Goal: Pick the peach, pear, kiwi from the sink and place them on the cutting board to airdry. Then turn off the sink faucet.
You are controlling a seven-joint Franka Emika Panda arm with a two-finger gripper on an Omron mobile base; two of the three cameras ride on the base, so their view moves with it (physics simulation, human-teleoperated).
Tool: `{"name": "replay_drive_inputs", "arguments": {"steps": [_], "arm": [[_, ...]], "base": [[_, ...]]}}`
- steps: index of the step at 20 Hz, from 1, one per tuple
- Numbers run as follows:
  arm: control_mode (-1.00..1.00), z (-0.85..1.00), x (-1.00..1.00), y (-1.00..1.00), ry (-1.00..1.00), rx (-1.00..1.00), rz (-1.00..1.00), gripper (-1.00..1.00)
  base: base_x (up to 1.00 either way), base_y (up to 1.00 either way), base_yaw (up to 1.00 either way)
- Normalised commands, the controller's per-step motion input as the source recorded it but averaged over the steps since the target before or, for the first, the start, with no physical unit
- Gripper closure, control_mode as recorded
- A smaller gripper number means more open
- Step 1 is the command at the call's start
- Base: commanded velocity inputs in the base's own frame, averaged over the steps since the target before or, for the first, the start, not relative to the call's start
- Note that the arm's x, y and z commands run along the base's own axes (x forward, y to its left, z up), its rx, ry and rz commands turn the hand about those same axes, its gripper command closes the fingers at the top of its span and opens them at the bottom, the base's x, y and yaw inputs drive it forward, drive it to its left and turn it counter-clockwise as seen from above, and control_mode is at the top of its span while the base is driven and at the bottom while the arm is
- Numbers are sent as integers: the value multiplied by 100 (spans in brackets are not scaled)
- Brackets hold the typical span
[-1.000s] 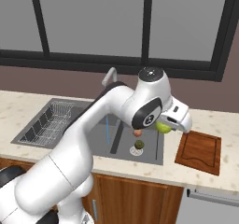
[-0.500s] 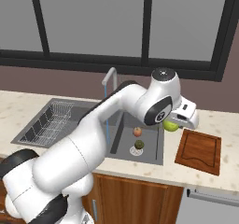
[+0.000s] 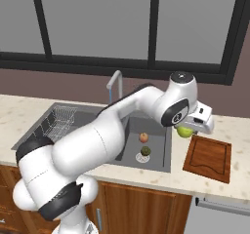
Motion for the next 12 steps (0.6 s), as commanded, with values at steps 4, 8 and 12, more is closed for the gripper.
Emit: {"name": "replay_drive_inputs", "arguments": {"steps": [4, 8, 12], "arm": [[-100, -18, 15, -23, 1, 10, 2, 100], [-100, -35, 21, -27, 6, 21, 1, 100], [-100, -42, 24, -20, 1, 6, 3, 100]], "base": [[0, 0, 0], [0, 0, 0], [0, 0, 0]]}}
